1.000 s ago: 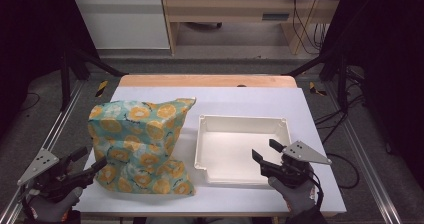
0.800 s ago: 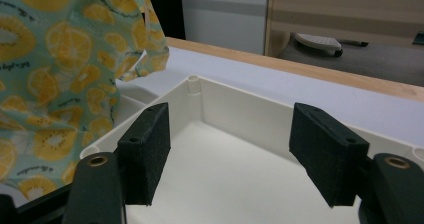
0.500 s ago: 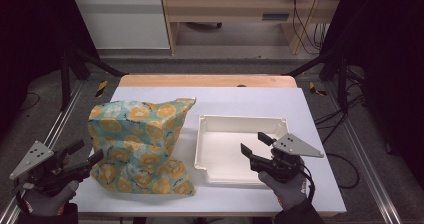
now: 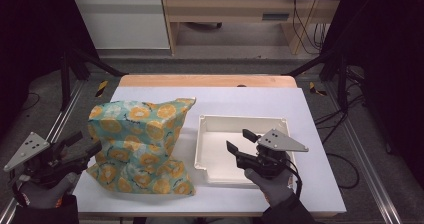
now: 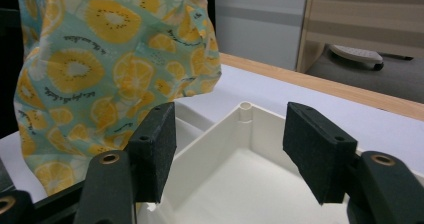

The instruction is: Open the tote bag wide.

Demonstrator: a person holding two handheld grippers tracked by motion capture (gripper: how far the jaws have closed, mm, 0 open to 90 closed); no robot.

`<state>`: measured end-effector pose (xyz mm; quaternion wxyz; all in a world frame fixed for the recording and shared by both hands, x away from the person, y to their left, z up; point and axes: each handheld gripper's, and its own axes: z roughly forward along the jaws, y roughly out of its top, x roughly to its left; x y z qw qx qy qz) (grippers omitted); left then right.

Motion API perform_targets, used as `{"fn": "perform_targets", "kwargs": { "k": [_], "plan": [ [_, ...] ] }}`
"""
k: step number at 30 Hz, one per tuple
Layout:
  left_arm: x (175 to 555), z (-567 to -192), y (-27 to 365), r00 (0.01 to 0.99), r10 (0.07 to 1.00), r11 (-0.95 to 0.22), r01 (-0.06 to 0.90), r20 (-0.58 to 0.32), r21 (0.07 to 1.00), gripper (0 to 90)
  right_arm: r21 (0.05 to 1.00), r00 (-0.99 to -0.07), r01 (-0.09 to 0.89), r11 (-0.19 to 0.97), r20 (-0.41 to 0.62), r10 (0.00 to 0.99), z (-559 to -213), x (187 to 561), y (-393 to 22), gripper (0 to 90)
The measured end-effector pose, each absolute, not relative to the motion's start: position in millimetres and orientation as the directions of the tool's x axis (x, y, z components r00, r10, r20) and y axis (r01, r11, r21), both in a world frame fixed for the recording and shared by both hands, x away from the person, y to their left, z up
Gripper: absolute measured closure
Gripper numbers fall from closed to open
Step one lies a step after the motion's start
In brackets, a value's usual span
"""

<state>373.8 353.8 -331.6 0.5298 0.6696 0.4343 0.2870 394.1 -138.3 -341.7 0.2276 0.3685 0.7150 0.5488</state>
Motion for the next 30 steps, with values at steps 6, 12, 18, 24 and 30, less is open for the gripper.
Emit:
{"fn": "perform_targets", "kwargs": {
  "k": [6, 12, 18, 24, 30],
  "plan": [
    [378.1, -325.1, 348.8, 0.462, 0.884, -0.064, 0.274, -0.073, 0.96, 26.2, 0.954, -0.643, 0.266, 0.14, 0.067, 0.763, -337.2, 396.2, -127.5, 39.9],
    [384.1, -323.4, 347.4, 0.449, 0.89, -0.054, 0.282, -0.082, 0.958, 27.7, 0.953, -0.663, 0.26, 0.152, 0.062, 0.746, -332.3, 397.0, -117.5, 42.0],
    [387.8, -324.5, 344.4, 0.441, 0.894, -0.06, 0.289, -0.077, 0.956, 30.5, 0.954, -0.683, 0.26, 0.15, 0.072, 0.727, -327.7, 398.0, -106.9, 44.3],
    [390.8, -330.0, 340.0, 0.444, 0.893, -0.081, 0.304, -0.066, 0.949, 35.3, 0.953, -0.713, 0.258, 0.157, 0.078, 0.697, -323.9, 400.2, -88.4, 45.3],
    [392.4, -334.6, 341.5, 0.441, 0.894, -0.081, 0.317, -0.071, 0.945, 44.9, 0.956, -0.735, 0.25, 0.151, 0.086, 0.672, -319.3, 403.5, -70.7, 45.4]
  ]
}}
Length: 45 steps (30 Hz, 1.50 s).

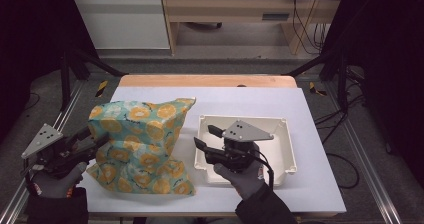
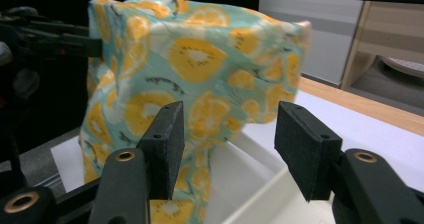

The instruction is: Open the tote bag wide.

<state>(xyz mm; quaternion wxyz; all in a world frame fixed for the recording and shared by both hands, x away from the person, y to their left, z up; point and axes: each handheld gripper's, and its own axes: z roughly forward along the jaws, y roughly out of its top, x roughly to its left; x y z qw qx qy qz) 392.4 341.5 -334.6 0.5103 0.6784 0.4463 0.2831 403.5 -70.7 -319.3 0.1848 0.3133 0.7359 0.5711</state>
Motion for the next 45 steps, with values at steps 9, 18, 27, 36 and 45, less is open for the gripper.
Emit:
{"fn": "perform_targets", "kwargs": {
  "k": [9, 18, 27, 36, 45],
  "plan": [
    [391.8, -338.3, 341.8, 0.444, 0.893, -0.085, 0.336, -0.078, 0.938, 61.9, 0.956, -0.77, 0.238, 0.172, 0.078, 0.633, -314.8, 401.7, -33.6, 46.7],
    [390.7, -340.4, 343.5, 0.428, 0.899, -0.07, 0.358, -0.096, 0.931, 76.0, 0.944, -0.795, 0.261, 0.203, 0.091, 0.599, -317.0, 404.3, -2.8, 53.3],
    [388.4, -340.2, 345.4, 0.416, 0.904, -0.064, 0.357, -0.097, 0.932, 86.2, 0.938, -0.803, 0.266, 0.22, 0.09, 0.589, -317.0, 406.8, 11.5, 72.4],
    [384.5, -337.9, 348.4, 0.422, 0.9, -0.052, 0.345, -0.105, 0.937, 89.2, 0.936, -0.795, 0.264, 0.234, 0.074, 0.602, -315.1, 410.0, 15.5, 87.4],
    [374.6, -334.4, 351.0, 0.437, 0.893, -0.044, 0.318, -0.105, 0.947, 89.5, 0.938, -0.807, 0.246, 0.243, 0.059, 0.587, -314.6, 403.8, 13.9, 90.0]
  ]
}}
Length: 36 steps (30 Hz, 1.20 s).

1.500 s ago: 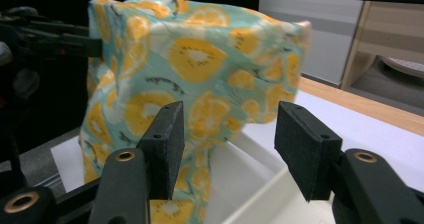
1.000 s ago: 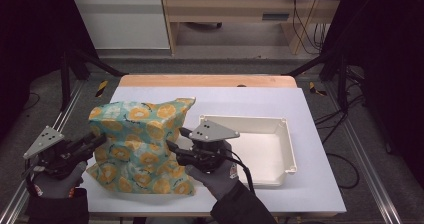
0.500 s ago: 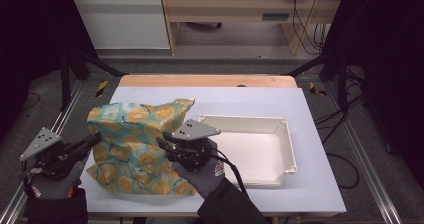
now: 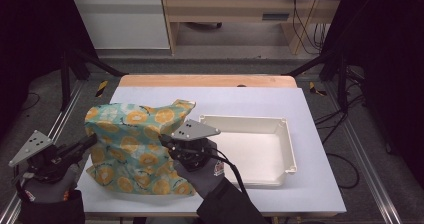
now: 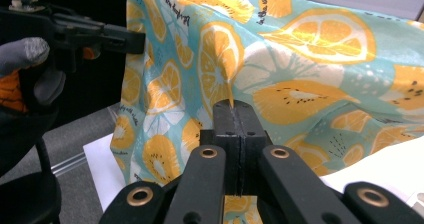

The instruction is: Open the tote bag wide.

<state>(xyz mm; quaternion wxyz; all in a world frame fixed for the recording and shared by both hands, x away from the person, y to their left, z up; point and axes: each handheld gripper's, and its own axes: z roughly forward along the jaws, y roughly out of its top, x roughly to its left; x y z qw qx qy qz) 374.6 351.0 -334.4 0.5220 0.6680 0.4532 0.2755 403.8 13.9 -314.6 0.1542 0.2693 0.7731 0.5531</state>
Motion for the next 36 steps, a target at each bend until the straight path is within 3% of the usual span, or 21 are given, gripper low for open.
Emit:
{"fn": "perform_targets", "kwargs": {
  "k": [23, 36],
  "plan": [
    [364.4, -335.5, 348.4, 0.46, 0.883, -0.061, 0.315, -0.096, 0.947, 89.6, 0.949, -0.811, 0.226, 0.222, 0.057, 0.582, -308.7, 388.7, 6.2, 90.0],
    [364.1, -349.1, 348.7, 0.457, 0.883, -0.072, 0.347, -0.102, 0.935, 89.8, 0.926, -0.819, 0.282, 0.251, 0.096, 0.566, -337.2, 389.5, 8.7, 90.0]
  ]
}}
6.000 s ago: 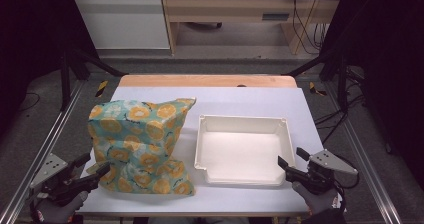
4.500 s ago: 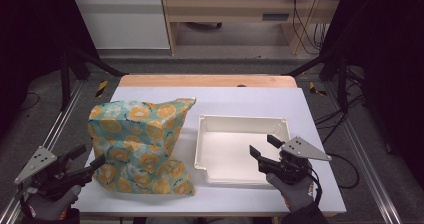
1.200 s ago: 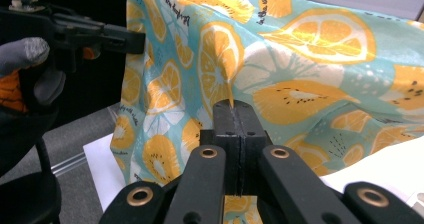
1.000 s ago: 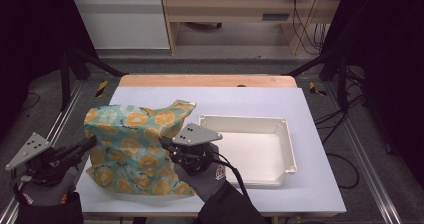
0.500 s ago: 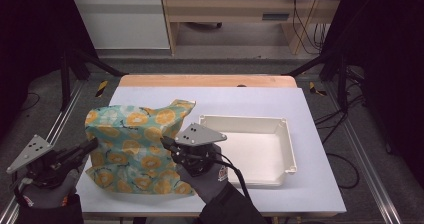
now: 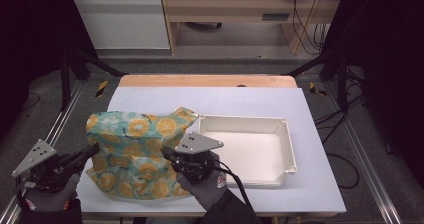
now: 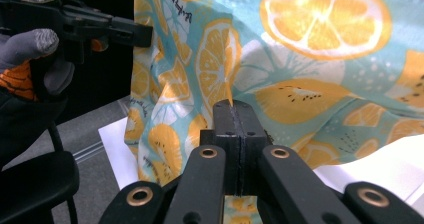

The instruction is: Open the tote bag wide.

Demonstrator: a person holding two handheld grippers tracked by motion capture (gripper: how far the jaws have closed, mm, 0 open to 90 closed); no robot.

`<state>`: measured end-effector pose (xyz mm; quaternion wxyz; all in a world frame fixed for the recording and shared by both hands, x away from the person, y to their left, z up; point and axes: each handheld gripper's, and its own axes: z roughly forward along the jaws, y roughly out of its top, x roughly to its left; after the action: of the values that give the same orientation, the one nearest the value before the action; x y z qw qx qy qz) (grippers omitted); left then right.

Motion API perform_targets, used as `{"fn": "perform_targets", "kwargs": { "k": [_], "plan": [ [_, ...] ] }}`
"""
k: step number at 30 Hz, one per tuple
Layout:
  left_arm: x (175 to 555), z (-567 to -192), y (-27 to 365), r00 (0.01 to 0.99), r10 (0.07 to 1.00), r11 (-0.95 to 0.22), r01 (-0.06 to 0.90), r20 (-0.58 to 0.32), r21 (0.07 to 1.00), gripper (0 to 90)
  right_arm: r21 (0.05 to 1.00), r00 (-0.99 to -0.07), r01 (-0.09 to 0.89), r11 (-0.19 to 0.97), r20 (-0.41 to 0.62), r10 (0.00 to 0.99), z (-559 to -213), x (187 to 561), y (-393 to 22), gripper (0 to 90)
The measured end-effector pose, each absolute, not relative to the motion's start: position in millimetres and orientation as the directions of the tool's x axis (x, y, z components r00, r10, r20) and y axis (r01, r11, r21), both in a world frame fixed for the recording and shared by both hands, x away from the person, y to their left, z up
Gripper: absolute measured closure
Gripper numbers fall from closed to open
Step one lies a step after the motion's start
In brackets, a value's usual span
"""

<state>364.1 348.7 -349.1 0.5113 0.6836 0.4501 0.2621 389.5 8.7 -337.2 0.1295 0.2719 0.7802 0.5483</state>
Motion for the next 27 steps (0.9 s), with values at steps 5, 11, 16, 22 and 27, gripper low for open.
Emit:
{"fn": "perform_targets", "kwargs": {
  "k": [5, 11, 16, 22, 27],
  "plan": [
    [365.2, -356.4, 347.7, 0.46, 0.882, -0.08, 0.365, -0.105, 0.927, 89.8, 0.912, -0.815, 0.311, 0.266, 0.112, 0.569, -350.2, 394.4, 12.1, 90.0],
    [367.2, -360.2, 348.5, 0.455, 0.883, -0.076, 0.377, -0.113, 0.923, 89.8, 0.902, -0.813, 0.336, 0.272, 0.133, 0.566, -361.7, 401.5, 14.1, 89.9],
    [367.4, -360.3, 348.5, 0.455, 0.883, -0.077, 0.377, -0.112, 0.923, 89.8, 0.915, -0.819, 0.319, 0.248, 0.134, 0.558, -354.5, 399.3, 6.6, 83.4],
    [367.8, -360.5, 348.4, 0.455, 0.883, -0.08, 0.379, -0.111, 0.922, 89.8, 0.944, -0.811, 0.272, 0.189, 0.119, 0.573, -328.3, 395.5, -6.9, 69.7],
    [368.0, -360.5, 348.6, 0.456, 0.883, -0.08, 0.38, -0.111, 0.922, 89.8, 0.955, -0.799, 0.242, 0.171, 0.096, 0.594, -314.6, 399.4, -8.2, 53.6]
  ]
}}
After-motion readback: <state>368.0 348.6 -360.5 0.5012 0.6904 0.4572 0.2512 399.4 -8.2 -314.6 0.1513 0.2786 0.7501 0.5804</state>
